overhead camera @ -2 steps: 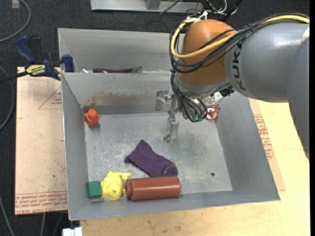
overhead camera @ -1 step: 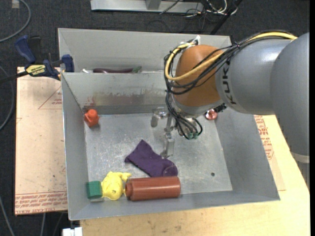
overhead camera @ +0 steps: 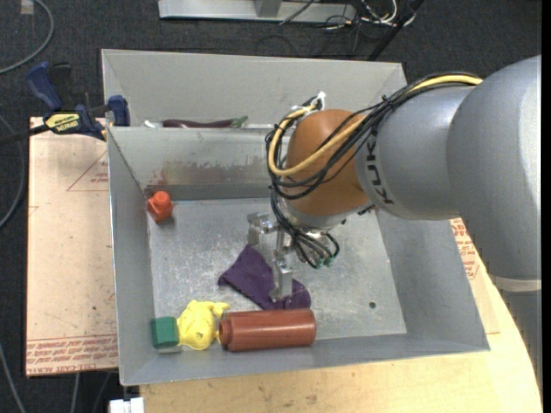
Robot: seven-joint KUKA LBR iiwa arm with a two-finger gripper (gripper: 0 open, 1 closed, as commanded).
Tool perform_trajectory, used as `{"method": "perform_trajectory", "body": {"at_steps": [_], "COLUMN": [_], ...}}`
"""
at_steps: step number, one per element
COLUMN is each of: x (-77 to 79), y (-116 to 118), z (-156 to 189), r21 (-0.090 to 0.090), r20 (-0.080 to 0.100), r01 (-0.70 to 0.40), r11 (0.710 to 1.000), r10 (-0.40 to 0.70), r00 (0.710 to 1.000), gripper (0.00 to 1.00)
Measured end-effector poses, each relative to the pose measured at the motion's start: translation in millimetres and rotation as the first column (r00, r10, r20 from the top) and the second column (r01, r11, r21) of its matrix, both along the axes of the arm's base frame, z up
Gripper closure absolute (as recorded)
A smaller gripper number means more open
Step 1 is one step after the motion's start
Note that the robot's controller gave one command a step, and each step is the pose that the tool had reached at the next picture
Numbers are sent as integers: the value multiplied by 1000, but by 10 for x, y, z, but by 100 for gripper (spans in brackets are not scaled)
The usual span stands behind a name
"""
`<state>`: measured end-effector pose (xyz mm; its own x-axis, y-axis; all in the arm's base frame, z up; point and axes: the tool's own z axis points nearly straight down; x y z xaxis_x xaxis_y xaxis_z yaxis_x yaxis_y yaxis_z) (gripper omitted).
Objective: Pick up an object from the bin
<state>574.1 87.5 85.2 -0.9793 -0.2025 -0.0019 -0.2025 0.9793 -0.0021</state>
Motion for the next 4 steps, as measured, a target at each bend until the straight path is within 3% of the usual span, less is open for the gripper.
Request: {"method": "perform_trajectory", "body": {"at_steps": [1,2,3,4], "x": [106,106,152,152], "y": [470,469,327,328], "z": [-108,-108,727,726], "r21": [1,1,1,2], "r20": [10,10,14,14], "r01": [-525,-525,-573,-573], "r11": [851,851,819,819], "r10": [525,525,573,573], "r00": [851,851,819,819], "gripper": [100,100,100,100]}}
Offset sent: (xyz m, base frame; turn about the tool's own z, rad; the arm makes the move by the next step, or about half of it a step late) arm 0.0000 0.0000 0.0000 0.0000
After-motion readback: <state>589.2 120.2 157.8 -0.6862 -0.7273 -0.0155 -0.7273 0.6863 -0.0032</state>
